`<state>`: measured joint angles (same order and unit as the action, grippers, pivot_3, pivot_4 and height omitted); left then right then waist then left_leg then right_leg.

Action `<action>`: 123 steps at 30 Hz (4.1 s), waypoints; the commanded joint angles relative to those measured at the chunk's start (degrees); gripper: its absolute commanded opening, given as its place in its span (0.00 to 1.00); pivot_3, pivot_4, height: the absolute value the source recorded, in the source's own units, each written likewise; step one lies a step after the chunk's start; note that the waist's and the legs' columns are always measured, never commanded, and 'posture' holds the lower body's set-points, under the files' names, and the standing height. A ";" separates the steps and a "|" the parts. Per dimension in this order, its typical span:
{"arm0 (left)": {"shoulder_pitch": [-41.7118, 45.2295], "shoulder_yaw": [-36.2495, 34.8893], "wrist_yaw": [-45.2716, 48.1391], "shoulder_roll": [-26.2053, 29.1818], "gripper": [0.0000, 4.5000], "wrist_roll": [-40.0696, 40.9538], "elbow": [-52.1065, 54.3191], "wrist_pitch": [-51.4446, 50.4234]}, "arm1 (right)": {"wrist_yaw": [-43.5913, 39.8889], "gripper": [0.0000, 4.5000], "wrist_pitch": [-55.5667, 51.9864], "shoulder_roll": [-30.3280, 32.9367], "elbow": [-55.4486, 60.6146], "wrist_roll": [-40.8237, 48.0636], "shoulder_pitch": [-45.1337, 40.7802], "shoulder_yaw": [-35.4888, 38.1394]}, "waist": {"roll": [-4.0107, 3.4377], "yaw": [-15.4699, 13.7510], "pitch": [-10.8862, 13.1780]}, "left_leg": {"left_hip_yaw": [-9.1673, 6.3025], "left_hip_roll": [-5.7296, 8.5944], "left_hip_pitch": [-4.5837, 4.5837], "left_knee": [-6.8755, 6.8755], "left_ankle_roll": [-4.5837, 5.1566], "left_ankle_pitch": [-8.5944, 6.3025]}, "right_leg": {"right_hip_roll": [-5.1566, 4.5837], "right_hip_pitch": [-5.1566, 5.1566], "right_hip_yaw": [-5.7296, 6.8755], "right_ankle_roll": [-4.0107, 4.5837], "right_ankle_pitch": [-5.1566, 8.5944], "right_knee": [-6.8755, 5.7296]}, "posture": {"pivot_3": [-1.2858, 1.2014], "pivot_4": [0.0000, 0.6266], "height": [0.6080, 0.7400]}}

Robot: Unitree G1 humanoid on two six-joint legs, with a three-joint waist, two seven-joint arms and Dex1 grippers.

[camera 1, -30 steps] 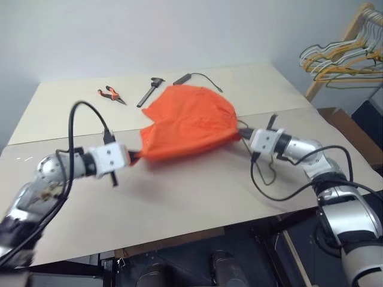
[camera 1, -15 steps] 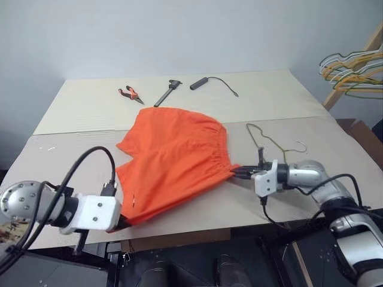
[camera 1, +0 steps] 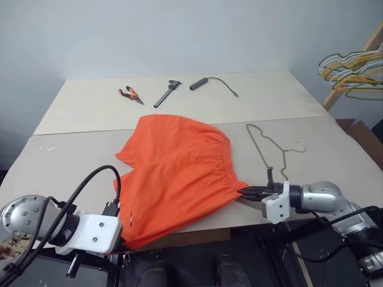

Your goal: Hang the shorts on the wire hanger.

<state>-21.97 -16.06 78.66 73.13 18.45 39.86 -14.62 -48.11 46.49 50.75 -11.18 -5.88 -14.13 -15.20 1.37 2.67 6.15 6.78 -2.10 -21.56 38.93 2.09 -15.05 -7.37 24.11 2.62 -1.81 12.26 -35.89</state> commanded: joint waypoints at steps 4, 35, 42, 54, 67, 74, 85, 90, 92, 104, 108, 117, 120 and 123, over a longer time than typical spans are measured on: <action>-1.96 -4.46 4.57 -0.44 0.43 -2.53 -1.73 4.95 | -4.30 0.47 -4.06 5.92 8.55 6.90 5.40 3.33 | 0.01 -0.23 0.04 | 0.00 -0.01 0.00 0.00 0.02 -0.03 | 0.00 0.00 0.00 0.10 0.06 0.01 | 0.49 0.19 1.00; 38.46 4.72 -10.07 -16.72 1.00 27.19 -14.14 -20.78 | 13.05 0.92 -104.61 0.49 3.85 17.49 -13.71 7.48 | 0.10 0.02 0.00 | -0.13 0.09 -0.46 0.08 0.08 -0.07 | 0.04 0.15 0.07 -0.20 -0.24 0.17 | 0.48 0.14 1.00; 37.42 4.29 -10.46 -16.90 1.00 27.14 -13.43 -20.40 | 11.98 0.44 -108.05 -0.58 -0.64 17.69 -15.20 8.86 | 0.19 -0.07 -0.06 | -0.15 0.09 -0.42 0.11 0.08 -0.07 | 0.05 0.06 0.09 -0.23 -0.26 0.18 | 0.49 0.14 1.00; 40.16 5.83 -10.46 -17.52 1.00 25.14 -16.07 -19.07 | 14.18 0.00 -98.31 1.34 7.50 12.67 -13.09 9.78 | 0.22 -0.23 -0.09 | -0.22 0.15 -0.56 0.16 0.10 -0.09 | 0.05 0.10 0.08 -0.29 -0.24 0.20 | 0.48 0.11 1.00; 57.28 8.49 -16.14 -19.42 1.00 24.43 -28.72 -28.46 | 33.22 0.00 -20.72 9.54 -4.37 -23.62 -20.09 0.13 | 0.17 2.24 -0.13 | -0.16 0.18 -0.68 0.28 -0.36 0.19 | 0.04 0.24 -0.02 -0.44 -0.25 0.15 | 0.47 0.07 1.00; 65.24 14.23 -14.67 -18.83 1.00 21.49 -34.43 -35.02 | 57.40 0.00 -3.52 8.28 -13.32 -46.18 -32.82 -6.53 | 0.19 4.05 -0.16 | -0.12 0.16 -0.71 0.29 -0.50 0.27 | 0.03 0.36 -0.14 -0.47 -0.23 0.10 | 0.48 0.05 1.00; 73.57 27.60 -9.87 -24.33 1.00 14.31 -39.69 -37.00 | 59.76 0.00 1.08 4.56 -14.44 -51.72 -38.68 -7.84 | 0.20 4.39 -0.18 | -0.11 0.19 -0.74 0.32 -0.50 0.27 | 0.03 0.33 -0.15 -0.49 -0.22 0.11 | 0.48 0.05 1.00; 74.07 31.28 -9.18 -25.97 1.00 11.45 -39.12 -38.03 | 58.42 0.00 0.56 3.69 -14.42 -51.77 -39.49 -7.68 | 0.20 4.49 -0.19 | -0.12 0.20 -0.73 0.34 -0.49 0.27 | 0.03 0.32 -0.16 -0.49 -0.23 0.10 | 0.47 0.05 1.00; 73.90 32.28 -10.19 -26.47 1.00 9.77 -39.04 -37.90 | 58.08 0.00 0.31 3.45 -14.46 -51.76 -39.72 -7.54 | 0.19 4.63 -0.19 | -0.12 0.19 -0.72 0.34 -0.49 0.27 | 0.03 0.32 -0.17 -0.49 -0.22 0.09 | 0.47 0.05 1.00; 73.56 30.72 -13.25 -27.93 0.38 7.10 -39.65 -39.84 | 55.86 0.00 -0.84 3.48 -12.94 -50.82 -38.98 -6.39 | 0.20 4.56 -0.19 | -0.13 0.19 -0.72 0.37 -0.47 0.27 | 0.03 0.32 -0.19 -0.49 -0.23 0.06 | 0.47 0.06 1.00; 73.10 30.32 -13.10 -27.78 0.11 7.43 -39.15 -40.07 | 55.53 0.00 -1.31 3.51 -12.68 -50.81 -39.06 -6.22 | 0.20 4.56 -0.19 | -0.14 0.19 -0.72 0.38 -0.47 0.27 | 0.03 0.32 -0.20 -0.49 -0.23 0.04 | 0.47 0.06 1.00; 73.43 29.43 -14.35 -27.86 0.00 5.97 -40.98 -39.51 | 53.18 0.12 2.21 4.85 -11.74 -47.04 -37.99 -5.66 | 0.19 4.61 -0.22 | -0.14 0.19 -0.72 0.41 -0.47 0.27 | 0.03 0.31 -0.20 -0.49 -0.23 0.03 | 0.47 0.04 1.00; 72.65 29.53 -13.73 -26.78 0.00 4.88 -40.96 -37.54 | 50.45 0.31 6.15 6.17 -12.49 -42.70 -37.70 -5.58 | 0.20 4.63 -0.23 | -0.15 0.19 -0.72 0.41 -0.47 0.27 | 0.03 0.29 -0.19 -0.49 -0.23 0.04 | 0.47 0.04 1.00; 71.77 29.45 -13.23 -25.19 0.00 3.46 -41.46 -35.46 | 46.23 0.54 11.01 7.90 -14.28 -35.84 -37.68 -5.29 | 0.19 4.69 -0.24 | -0.15 0.19 -0.71 0.42 -0.47 0.26 | 0.03 0.29 -0.19 -0.49 -0.23 0.04 | 0.47 0.03 1.00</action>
<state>49.73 15.04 64.95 46.66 22.86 -1.28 -51.95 0.12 54.64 56.84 -25.01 -46.83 -51.10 -23.32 1.56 7.36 5.91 6.63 -1.90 -22.26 39.35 1.63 -14.79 -7.34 24.40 2.43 -2.30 12.02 -35.84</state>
